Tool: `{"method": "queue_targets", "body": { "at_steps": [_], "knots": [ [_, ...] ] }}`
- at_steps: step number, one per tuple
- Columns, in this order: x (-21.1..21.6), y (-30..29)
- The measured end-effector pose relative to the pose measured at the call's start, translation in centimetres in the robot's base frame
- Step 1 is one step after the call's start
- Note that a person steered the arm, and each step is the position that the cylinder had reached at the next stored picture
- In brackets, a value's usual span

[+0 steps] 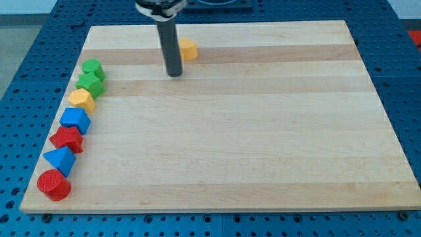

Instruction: Push yellow heart slightly left

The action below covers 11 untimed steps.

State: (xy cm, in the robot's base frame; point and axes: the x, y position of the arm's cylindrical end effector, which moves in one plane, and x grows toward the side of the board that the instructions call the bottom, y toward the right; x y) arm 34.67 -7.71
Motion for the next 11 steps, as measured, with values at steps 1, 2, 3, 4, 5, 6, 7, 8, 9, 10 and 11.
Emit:
{"method": "queue_targets", "body": {
  "at_steps": [1,2,3,4,5,6,7,8,9,10,11],
  "knots": [
    [-0.4,2.2],
    [-0.9,4.5],
    [-2.2,5.5],
    [-3.2,5.6],
    [-4.4,5.6],
    [-5.5,5.6],
    [-5.8,5.5],
    [-5.8,4.8],
    [-5.8,4.0],
    [-5.8,3.2],
    [-5.8,2.6]
  ]
}}
